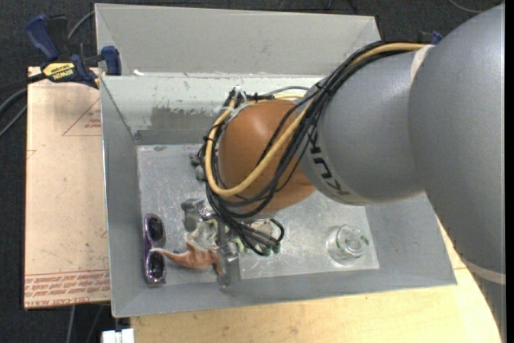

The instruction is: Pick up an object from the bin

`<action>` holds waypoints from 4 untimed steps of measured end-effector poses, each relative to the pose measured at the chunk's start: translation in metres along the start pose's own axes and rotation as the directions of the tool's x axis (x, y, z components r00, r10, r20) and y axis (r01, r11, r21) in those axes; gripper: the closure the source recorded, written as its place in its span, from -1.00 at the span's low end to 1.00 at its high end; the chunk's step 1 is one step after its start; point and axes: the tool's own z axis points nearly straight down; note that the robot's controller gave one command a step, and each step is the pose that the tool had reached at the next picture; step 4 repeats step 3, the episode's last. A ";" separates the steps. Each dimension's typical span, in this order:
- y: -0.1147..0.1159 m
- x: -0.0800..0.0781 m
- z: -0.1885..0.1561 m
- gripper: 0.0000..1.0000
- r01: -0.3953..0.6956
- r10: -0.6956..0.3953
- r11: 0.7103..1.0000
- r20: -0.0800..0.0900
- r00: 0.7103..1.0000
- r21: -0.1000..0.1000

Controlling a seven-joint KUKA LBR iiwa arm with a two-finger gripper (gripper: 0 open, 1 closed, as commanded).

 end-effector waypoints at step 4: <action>-0.019 -0.012 -0.121 1.00 0.514 -0.514 0.858 0.006 0.858 0.000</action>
Offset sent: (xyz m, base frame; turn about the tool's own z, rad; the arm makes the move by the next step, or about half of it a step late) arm 0.0000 0.0000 0.0000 0.0000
